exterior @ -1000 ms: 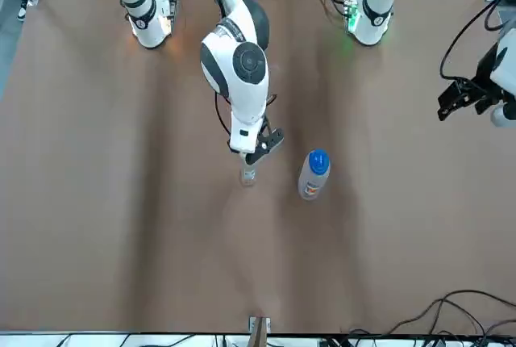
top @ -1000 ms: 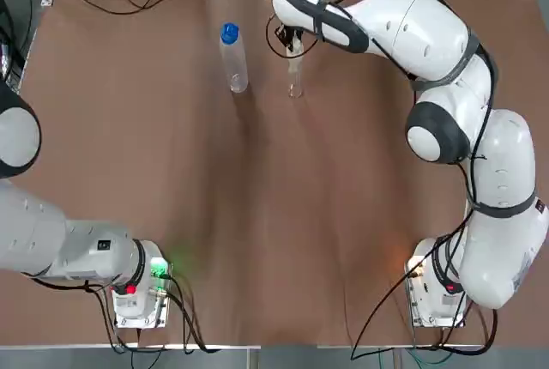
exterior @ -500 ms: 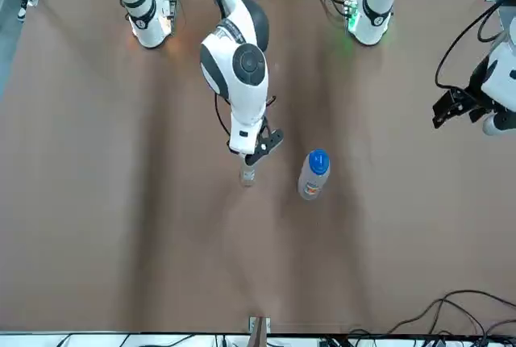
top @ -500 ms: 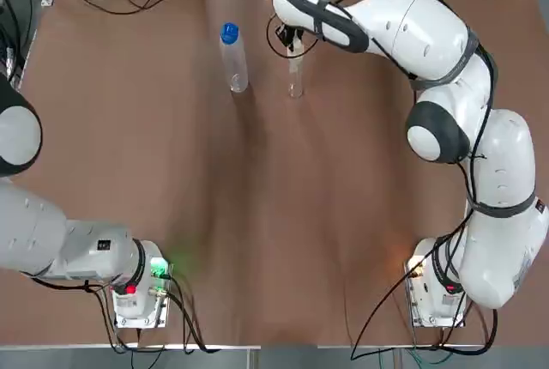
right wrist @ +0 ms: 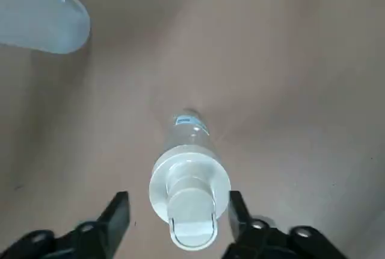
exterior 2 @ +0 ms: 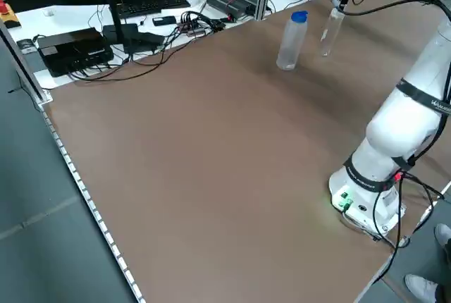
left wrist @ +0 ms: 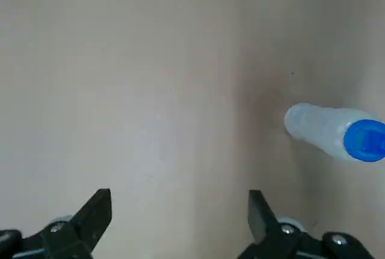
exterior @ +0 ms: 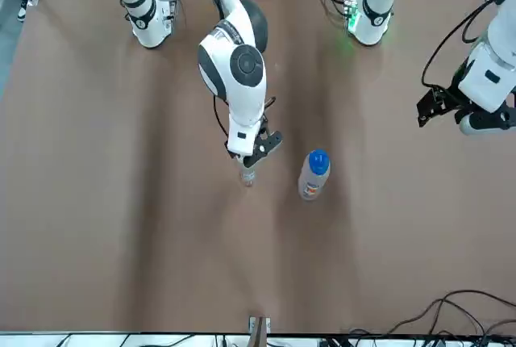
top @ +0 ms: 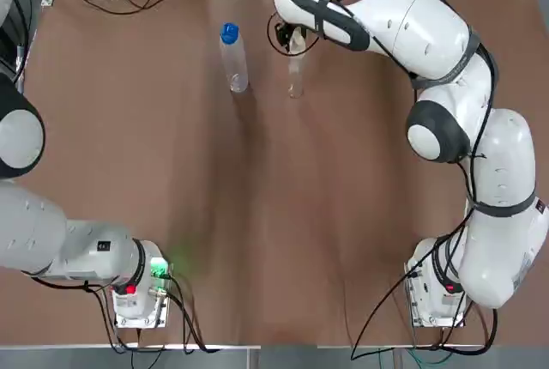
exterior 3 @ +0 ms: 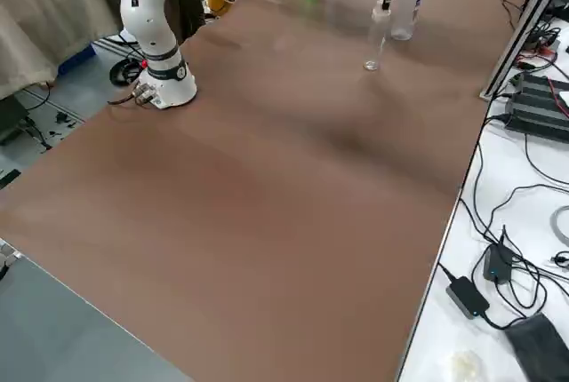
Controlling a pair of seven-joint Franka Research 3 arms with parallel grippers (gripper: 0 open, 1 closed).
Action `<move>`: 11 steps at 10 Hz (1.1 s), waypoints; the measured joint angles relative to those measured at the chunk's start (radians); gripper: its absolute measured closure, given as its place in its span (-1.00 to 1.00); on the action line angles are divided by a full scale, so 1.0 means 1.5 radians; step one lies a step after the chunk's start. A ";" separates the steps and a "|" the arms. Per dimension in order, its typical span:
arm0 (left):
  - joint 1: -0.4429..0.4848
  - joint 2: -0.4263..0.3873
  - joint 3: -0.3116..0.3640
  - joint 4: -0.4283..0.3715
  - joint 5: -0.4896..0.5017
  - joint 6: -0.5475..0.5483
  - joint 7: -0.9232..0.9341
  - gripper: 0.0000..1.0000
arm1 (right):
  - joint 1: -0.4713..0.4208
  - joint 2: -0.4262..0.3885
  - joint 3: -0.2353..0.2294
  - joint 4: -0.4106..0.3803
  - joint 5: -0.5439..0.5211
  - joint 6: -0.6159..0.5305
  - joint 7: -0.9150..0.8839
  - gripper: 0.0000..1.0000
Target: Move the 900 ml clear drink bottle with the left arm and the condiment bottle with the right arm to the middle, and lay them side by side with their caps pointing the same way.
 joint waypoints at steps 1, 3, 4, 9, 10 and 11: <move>0.001 0.000 0.000 0.002 0.000 0.000 0.000 -1.00 | -0.001 0.000 0.000 0.003 0.000 0.000 0.001 -0.93; 0.001 0.001 0.000 0.003 0.000 0.001 0.000 -1.00 | -0.008 -0.004 -0.003 0.015 0.000 -0.001 0.003 -0.98; 0.001 0.003 0.000 0.003 0.000 0.004 0.000 -1.00 | -0.017 -0.015 -0.007 0.020 -0.001 -0.007 0.005 -0.98; 0.004 0.011 0.001 0.005 -0.011 0.039 0.000 -1.00 | -0.195 -0.231 -0.033 -0.094 0.000 -0.082 0.000 -0.98; 0.005 0.010 0.002 0.008 -0.011 0.039 0.000 -1.00 | -0.239 -0.287 -0.033 -0.149 0.002 -0.087 -0.002 -0.98; 0.008 0.009 0.005 0.013 -0.011 0.038 0.008 -1.00 | -0.273 -0.341 -0.034 -0.206 0.003 -0.091 -0.003 -0.98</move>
